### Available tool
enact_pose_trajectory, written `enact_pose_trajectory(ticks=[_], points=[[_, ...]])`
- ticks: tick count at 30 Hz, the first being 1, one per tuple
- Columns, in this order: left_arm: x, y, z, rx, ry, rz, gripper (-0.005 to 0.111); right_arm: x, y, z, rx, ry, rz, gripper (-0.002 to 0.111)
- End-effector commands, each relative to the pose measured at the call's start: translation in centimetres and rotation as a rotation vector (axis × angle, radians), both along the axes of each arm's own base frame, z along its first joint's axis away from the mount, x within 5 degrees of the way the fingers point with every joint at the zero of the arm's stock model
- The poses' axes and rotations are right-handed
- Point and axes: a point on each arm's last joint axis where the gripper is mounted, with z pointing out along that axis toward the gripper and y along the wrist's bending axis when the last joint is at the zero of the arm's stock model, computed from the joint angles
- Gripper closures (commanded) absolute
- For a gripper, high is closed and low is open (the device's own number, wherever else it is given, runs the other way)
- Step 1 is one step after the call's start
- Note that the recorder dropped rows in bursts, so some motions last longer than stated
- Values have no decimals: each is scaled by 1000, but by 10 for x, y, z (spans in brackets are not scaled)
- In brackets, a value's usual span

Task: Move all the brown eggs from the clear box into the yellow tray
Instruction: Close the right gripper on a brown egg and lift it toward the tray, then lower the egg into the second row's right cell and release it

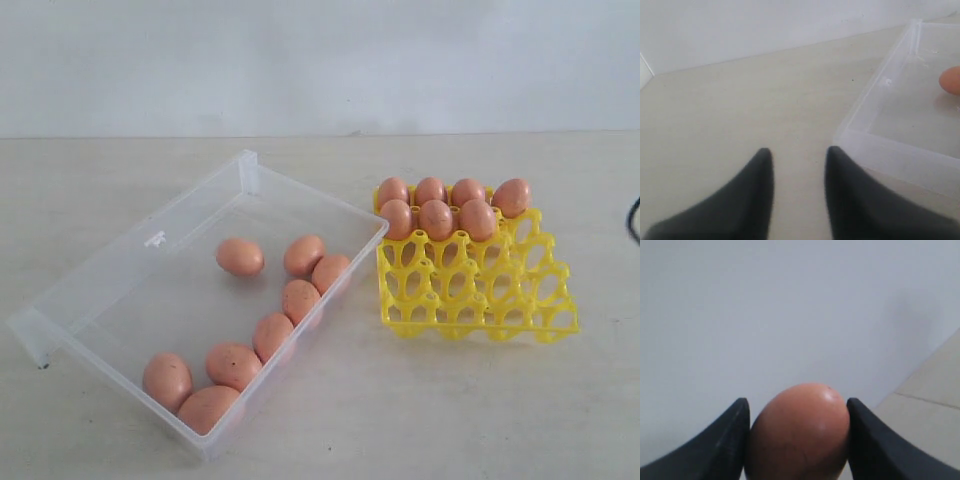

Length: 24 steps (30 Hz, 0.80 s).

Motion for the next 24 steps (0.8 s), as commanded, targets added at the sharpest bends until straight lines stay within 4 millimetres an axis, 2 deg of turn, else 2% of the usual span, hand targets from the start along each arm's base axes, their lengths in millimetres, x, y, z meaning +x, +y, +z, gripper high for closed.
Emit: enact_pose_trajectory(ticks=[1,3,5,6,8,14,15,16,18,19,20,21,22,23,24], points=[[0,0,1,-11,1,0,108,32,-48,12,89,-40,336,109],[0,0,1,-9,2,-1,111,43,-59,12,22,-53,617,109],[0,0,1,-9,2,-1,111,43,-56,10,-82,-58,936,109],[0,0,1,-9,2,-1,111,43,-57,6,-87,-51,1019,109],[0,0,1,-9,4,-1,111,41,-55,-2,-52,-2,1063,109],[-1,0,-2,-11,28,0,111,26,-27,-31,-209,87,1168,109],[-1,0,-2,-12,36,0,111,28,-24,-37,-236,139,1155,109],[-1,0,-2,-12,36,0,111,36,-15,-54,-266,257,1128,109],[-1,0,-2,-10,36,-1,108,43,-1,-69,-374,357,1213,109],[-1,0,-2,-10,36,-1,104,45,2,-72,-373,375,1235,109],[-1,0,-2,-10,36,-1,91,46,4,-82,-354,400,1258,109],[-1,0,-2,0,37,0,84,47,4,-85,-346,408,1261,109],[-1,0,-2,2,37,0,62,48,1,-95,-336,453,1243,109],[-1,0,-2,2,37,0,52,49,0,-99,-336,480,1229,109],[-1,0,-2,0,38,1,26,50,-3,-107,-328,525,1201,109]])
